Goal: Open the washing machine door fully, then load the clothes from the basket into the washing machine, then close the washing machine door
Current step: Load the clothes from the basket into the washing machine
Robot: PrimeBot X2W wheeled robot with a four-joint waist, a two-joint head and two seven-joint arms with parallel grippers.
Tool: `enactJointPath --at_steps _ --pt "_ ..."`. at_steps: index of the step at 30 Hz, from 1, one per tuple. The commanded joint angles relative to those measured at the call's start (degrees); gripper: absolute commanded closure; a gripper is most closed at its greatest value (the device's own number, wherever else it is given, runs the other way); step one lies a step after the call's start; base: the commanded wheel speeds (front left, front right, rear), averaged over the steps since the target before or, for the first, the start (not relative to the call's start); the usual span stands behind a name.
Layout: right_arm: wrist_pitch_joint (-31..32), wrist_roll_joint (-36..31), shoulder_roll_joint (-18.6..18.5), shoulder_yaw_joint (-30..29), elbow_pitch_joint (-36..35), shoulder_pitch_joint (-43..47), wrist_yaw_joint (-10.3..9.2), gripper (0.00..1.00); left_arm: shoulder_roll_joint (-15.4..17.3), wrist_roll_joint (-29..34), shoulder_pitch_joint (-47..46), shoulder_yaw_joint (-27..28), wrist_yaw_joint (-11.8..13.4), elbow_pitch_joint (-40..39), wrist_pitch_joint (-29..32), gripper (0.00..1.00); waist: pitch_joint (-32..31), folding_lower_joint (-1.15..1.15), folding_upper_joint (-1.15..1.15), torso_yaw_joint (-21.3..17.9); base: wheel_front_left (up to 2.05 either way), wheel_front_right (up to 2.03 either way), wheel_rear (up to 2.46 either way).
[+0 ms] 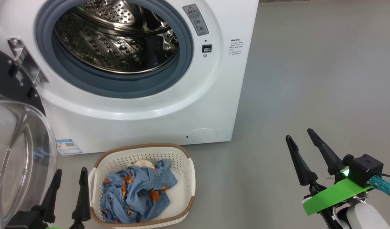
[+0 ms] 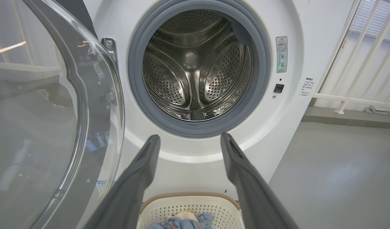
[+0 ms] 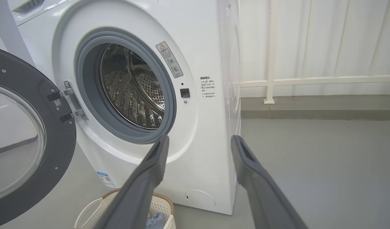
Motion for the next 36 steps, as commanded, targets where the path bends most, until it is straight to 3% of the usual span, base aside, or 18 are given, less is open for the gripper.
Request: enactJointPath --at_steps 1,36 --pt "-0.69 -0.73 -0.55 1.02 -1.55 -1.11 0.17 0.0 0.68 0.84 -2.65 2.22 -0.32 -1.04 -0.7 0.0 0.02 0.0 0.0 0.05 0.82 -0.82 0.0" --pt "-0.69 -0.69 -0.45 1.5 -1.44 -1.74 0.17 0.0 1.06 0.45 -3.61 2.12 -0.96 -0.63 -0.7 0.0 1.57 0.0 0.0 0.59 0.13 -0.13 0.0"
